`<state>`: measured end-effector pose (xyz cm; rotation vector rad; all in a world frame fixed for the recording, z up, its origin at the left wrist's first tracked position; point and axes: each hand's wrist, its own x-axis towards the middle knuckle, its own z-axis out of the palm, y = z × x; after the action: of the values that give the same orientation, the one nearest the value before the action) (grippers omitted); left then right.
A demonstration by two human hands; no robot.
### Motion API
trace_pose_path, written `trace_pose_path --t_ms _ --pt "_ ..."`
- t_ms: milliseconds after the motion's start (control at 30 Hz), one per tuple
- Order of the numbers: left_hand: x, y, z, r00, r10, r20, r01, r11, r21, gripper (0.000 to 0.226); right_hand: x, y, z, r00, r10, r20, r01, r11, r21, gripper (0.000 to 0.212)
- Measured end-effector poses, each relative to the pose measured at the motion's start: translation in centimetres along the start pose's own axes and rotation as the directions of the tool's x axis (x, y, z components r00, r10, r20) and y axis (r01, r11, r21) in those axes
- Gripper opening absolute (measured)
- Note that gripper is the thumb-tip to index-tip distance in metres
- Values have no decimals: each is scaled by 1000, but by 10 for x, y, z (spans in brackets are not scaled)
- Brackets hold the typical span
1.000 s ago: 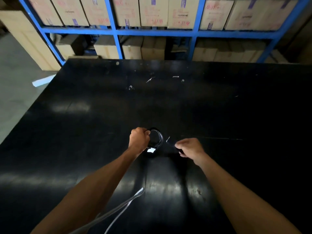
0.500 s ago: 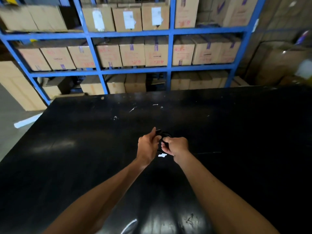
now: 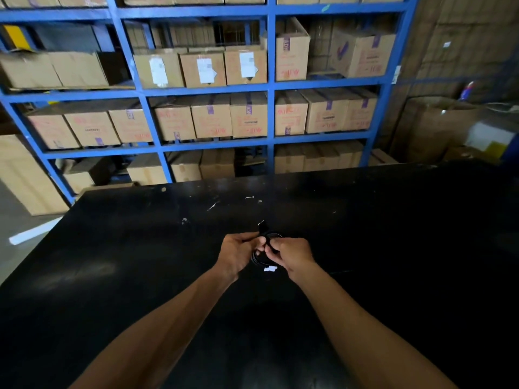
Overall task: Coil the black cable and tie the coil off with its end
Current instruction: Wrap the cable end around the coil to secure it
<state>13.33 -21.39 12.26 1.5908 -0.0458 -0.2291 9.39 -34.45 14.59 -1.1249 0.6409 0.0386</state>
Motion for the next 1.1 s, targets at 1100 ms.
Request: trace_pose_path --t_ms 1100 --pt "-1 32 6 977 -37 209 -15 970 241 8 -4 -72 -35 468 -145 872 621 -647 -441 27"
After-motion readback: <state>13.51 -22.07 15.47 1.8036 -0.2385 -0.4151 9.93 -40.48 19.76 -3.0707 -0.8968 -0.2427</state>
